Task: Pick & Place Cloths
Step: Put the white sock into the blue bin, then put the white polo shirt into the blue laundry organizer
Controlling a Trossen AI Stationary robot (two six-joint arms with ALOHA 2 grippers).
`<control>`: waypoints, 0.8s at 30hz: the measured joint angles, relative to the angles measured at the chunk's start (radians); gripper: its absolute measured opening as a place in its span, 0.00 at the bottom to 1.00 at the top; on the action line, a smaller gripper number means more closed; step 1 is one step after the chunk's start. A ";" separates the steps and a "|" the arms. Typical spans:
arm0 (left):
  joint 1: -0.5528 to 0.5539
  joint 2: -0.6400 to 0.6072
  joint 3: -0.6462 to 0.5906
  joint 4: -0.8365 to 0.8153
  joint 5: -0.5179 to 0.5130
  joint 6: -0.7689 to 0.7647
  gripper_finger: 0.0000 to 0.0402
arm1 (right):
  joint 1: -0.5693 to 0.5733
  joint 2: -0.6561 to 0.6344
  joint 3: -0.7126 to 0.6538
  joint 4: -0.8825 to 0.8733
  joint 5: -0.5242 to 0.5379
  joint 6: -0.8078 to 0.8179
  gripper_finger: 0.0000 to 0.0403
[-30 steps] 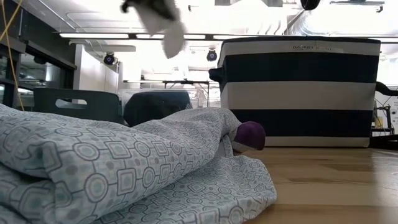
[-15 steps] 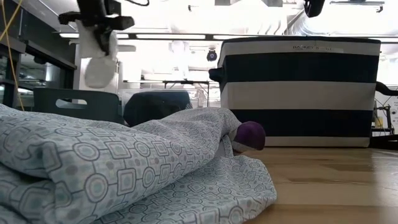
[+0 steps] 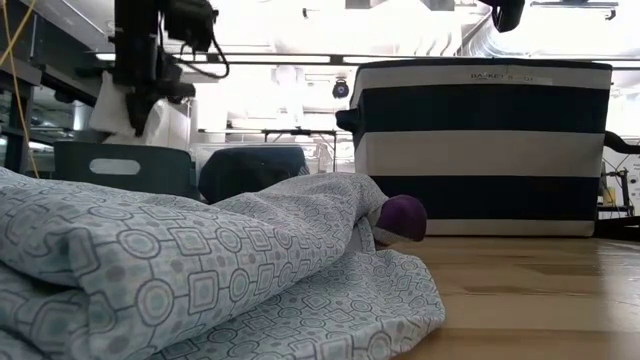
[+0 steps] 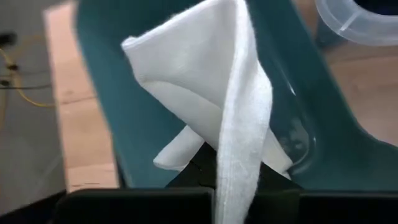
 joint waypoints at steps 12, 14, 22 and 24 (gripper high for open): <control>0.159 0.000 -0.048 0.067 0.144 0.125 0.09 | 0.000 0.000 0.000 -0.005 -0.003 0.000 0.72; 0.169 0.000 -0.048 0.067 0.163 0.148 0.16 | 0.000 0.000 0.000 -0.011 -0.010 0.000 0.72; 0.166 0.000 -0.041 0.071 0.182 0.163 0.44 | 0.000 0.000 0.000 -0.071 -0.087 0.044 0.72; 0.166 0.000 -0.016 0.071 0.195 0.168 0.48 | 0.000 0.000 0.000 -0.070 -0.120 0.040 0.72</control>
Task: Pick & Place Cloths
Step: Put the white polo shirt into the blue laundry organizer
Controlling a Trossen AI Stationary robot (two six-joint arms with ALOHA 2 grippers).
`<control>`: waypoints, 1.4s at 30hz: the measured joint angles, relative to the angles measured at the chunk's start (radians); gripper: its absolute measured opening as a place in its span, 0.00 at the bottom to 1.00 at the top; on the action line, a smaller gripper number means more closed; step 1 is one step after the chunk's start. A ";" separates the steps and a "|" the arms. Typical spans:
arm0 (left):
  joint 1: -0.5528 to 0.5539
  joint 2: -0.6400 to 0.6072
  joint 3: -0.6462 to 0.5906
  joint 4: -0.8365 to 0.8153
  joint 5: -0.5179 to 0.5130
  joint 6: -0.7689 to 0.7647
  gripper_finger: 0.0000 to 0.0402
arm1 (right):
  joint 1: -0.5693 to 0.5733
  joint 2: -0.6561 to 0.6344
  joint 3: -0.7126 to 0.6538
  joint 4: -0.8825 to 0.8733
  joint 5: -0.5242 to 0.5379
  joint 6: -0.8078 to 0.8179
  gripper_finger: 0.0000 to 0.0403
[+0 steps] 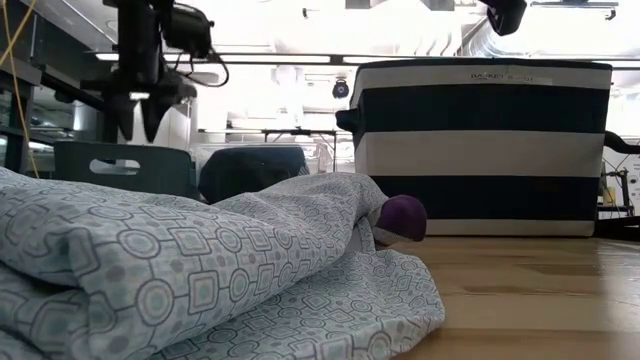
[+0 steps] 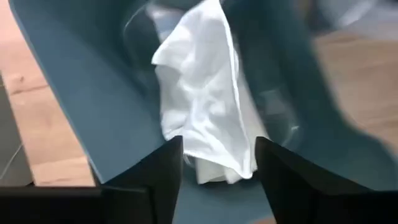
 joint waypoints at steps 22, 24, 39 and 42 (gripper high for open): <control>-0.709 -0.010 0.291 -0.023 0.051 -0.332 0.51 | 0.167 0.000 0.000 -0.086 -0.005 -0.026 0.72; -0.808 0.020 0.284 -0.020 0.054 -0.413 0.51 | 0.173 0.000 0.000 -0.094 0.001 -0.026 0.72; -1.087 0.283 0.282 0.132 0.188 -0.668 0.56 | 0.172 0.000 0.000 -0.112 -0.004 -0.032 0.72; -1.090 0.331 0.282 0.178 0.223 -0.657 0.64 | 0.172 0.000 0.000 -0.121 -0.005 -0.028 0.72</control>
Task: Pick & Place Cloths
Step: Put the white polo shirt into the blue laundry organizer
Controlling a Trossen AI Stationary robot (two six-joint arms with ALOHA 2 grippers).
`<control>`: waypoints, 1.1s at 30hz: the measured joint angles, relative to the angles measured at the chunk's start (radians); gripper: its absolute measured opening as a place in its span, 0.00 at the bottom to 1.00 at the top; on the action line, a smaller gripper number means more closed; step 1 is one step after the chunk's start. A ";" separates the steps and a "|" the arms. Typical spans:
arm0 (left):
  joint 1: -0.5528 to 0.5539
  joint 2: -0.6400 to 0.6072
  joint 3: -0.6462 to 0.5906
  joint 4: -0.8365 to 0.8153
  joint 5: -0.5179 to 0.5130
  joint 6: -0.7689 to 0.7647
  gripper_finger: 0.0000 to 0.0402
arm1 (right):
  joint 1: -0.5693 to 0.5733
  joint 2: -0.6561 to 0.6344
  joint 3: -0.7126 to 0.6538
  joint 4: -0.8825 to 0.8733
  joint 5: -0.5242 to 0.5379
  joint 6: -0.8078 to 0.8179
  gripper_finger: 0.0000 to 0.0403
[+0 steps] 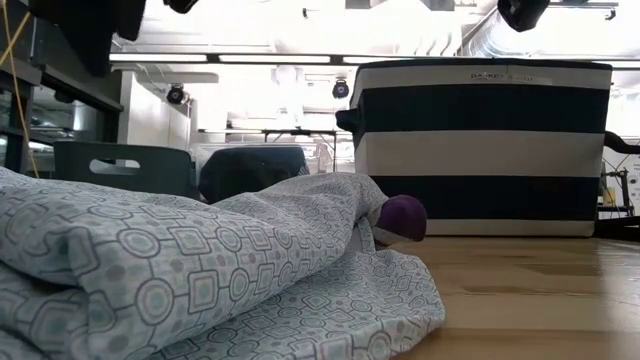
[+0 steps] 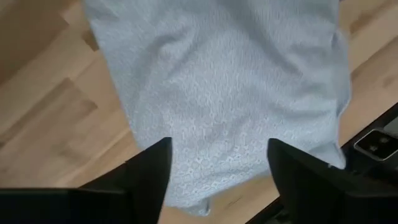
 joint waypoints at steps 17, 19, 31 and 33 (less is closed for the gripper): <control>-0.004 0.222 0.000 0.111 0.169 -0.040 0.93 | 0.000 0.000 0.000 -0.063 -0.010 0.030 0.72; -0.005 0.246 0.000 0.125 0.190 -0.053 0.93 | 0.000 0.000 0.000 -0.078 -0.010 0.033 0.72; -0.030 0.365 0.000 0.159 0.234 -0.111 0.93 | 0.000 0.000 0.000 -0.098 -0.018 0.095 0.72; -0.030 0.383 0.000 0.179 0.234 -0.111 0.93 | 0.000 0.000 0.000 -0.099 -0.018 0.109 0.72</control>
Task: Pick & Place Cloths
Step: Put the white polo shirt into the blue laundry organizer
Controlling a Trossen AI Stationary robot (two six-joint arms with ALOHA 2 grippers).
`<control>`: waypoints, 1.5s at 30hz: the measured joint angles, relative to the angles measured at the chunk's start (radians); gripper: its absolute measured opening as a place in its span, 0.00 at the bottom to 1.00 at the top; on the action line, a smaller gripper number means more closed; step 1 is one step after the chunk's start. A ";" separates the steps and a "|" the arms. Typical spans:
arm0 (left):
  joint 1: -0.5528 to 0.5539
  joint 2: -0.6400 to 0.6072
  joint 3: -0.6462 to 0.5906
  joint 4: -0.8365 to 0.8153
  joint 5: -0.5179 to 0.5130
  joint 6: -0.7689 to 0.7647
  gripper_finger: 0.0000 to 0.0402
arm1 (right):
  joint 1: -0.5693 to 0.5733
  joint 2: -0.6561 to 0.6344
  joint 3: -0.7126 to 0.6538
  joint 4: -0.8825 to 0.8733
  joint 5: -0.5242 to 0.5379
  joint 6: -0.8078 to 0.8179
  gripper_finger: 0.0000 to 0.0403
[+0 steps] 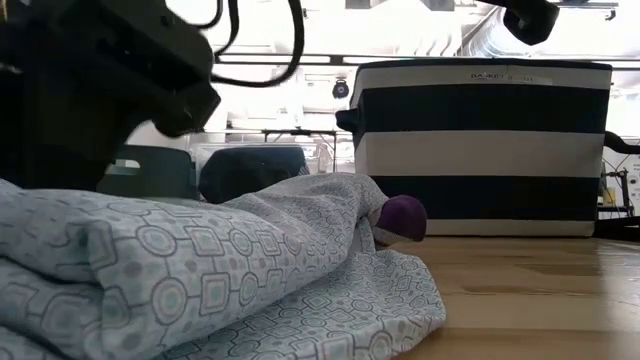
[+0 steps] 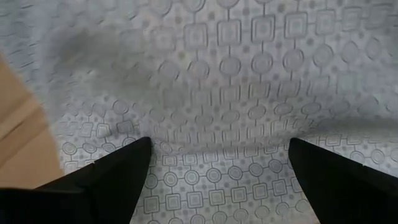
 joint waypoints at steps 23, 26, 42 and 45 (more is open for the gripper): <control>0.001 0.122 0.003 0.031 0.005 0.007 0.65 | 0.000 0.000 0.000 -0.001 -0.004 0.053 0.69; 0.001 0.122 0.003 0.030 0.004 0.007 0.55 | 0.000 0.000 0.000 -0.001 -0.007 0.052 0.68; 0.003 0.118 0.001 0.006 0.041 0.145 0.11 | 0.000 0.000 0.000 -0.001 -0.048 0.045 0.68; 0.003 0.101 0.000 0.000 0.063 0.166 0.11 | 0.000 0.000 0.000 -0.001 -0.068 0.045 0.68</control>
